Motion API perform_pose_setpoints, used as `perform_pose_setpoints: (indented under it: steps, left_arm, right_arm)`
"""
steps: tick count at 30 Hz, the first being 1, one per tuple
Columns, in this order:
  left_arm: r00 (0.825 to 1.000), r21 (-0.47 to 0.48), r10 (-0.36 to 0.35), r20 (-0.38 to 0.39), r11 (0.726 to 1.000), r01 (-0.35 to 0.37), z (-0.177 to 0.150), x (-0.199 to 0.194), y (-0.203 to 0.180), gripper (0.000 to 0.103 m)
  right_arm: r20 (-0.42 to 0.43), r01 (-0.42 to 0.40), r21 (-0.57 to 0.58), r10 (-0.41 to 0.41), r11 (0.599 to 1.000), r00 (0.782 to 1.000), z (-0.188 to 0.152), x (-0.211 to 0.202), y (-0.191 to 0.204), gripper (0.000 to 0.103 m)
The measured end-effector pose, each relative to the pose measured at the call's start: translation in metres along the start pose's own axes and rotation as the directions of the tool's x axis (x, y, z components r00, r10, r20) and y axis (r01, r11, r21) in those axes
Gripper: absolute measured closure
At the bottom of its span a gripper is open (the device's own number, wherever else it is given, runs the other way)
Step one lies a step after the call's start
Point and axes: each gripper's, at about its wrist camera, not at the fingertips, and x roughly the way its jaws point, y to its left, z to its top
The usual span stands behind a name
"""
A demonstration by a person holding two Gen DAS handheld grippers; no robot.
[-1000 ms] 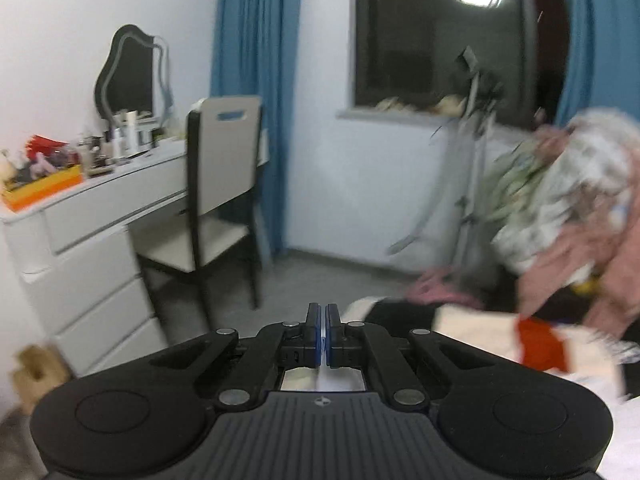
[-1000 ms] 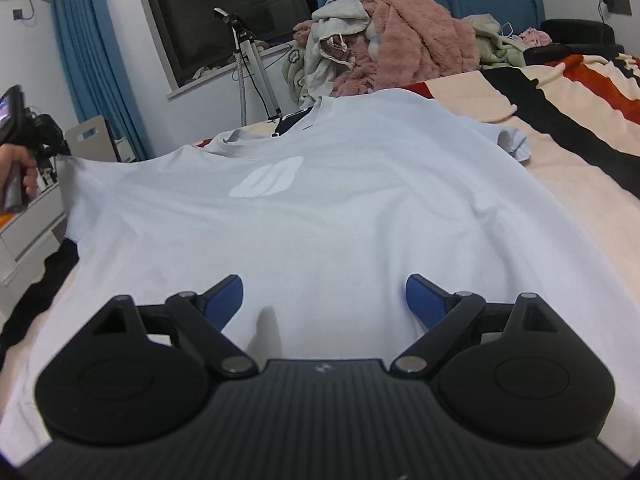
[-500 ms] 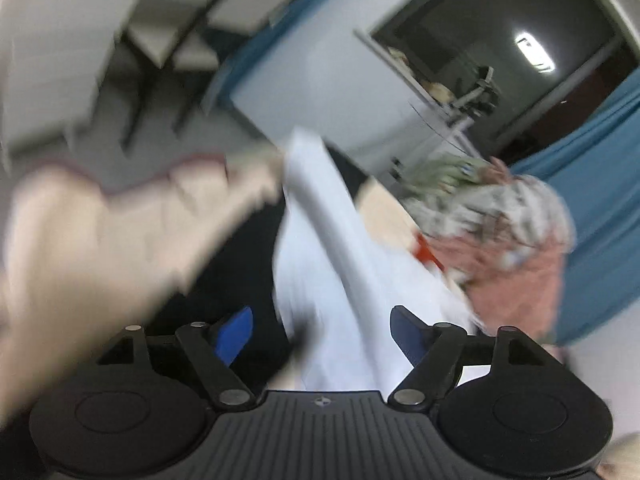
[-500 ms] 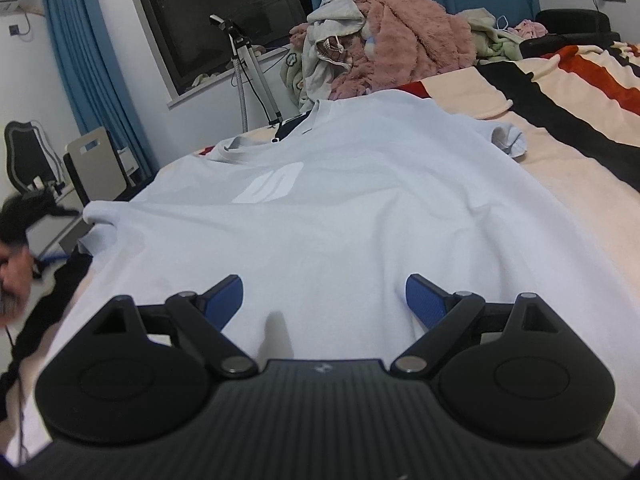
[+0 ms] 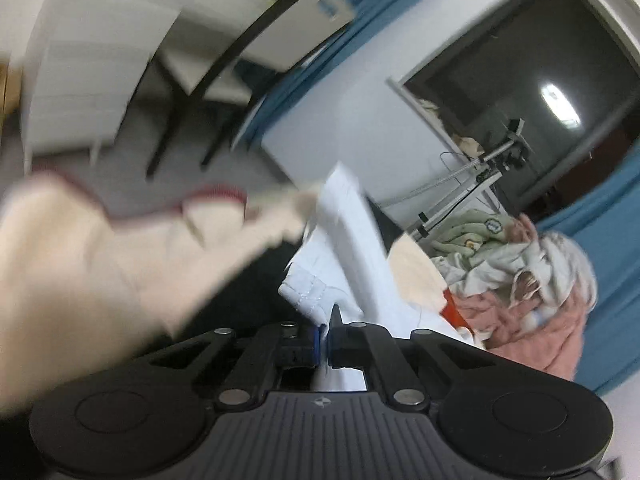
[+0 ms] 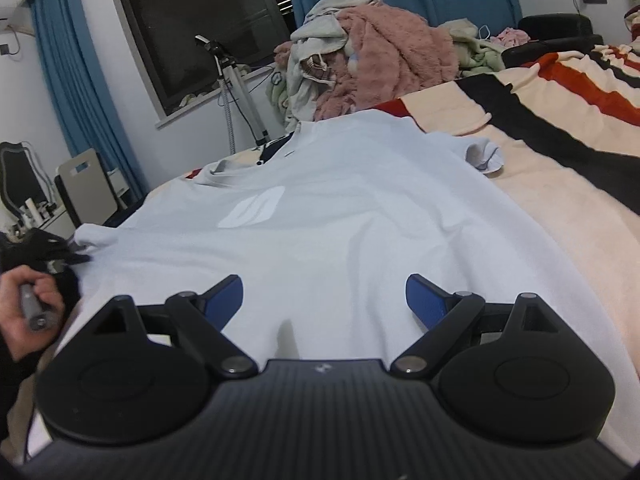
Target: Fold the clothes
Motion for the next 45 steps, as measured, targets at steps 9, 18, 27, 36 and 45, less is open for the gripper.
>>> perform_pose_setpoints:
  steps: [9,18,27,36,45]
  left_arm:
    - [0.988,0.268,0.148,0.039,0.951,-0.153,-0.005,-0.027,-0.014,0.031]
    - [0.986,0.405,0.086,-0.141,0.914,-0.022,-0.079,-0.16,-0.009,0.021]
    - [0.914,0.241,0.129,-0.384,0.97,-0.036,-0.122,-0.243,0.056,0.023]
    - [0.851,0.302,0.167,-0.499,0.953,-0.01,-0.139,-0.244,0.055,0.055]
    - [0.853,0.539,0.268,-0.447,0.842,0.018,-0.131,-0.29,0.035,0.102]
  right_arm:
    - [0.048,0.012,-0.093,-0.008,0.996,0.999,0.006,0.0,0.004,0.013]
    - [0.119,0.018,-0.151,0.0,0.988,0.993,0.012,-0.026,0.009,0.013]
    - [0.144,-0.009,-0.116,0.026,0.993,0.989,0.019,-0.069,0.002,0.013]
    - [0.157,0.012,-0.018,-0.009,1.0,0.988,0.028,-0.122,-0.017,0.013]
    - [0.168,0.035,-0.108,-0.017,0.993,0.986,0.027,-0.134,-0.007,0.013]
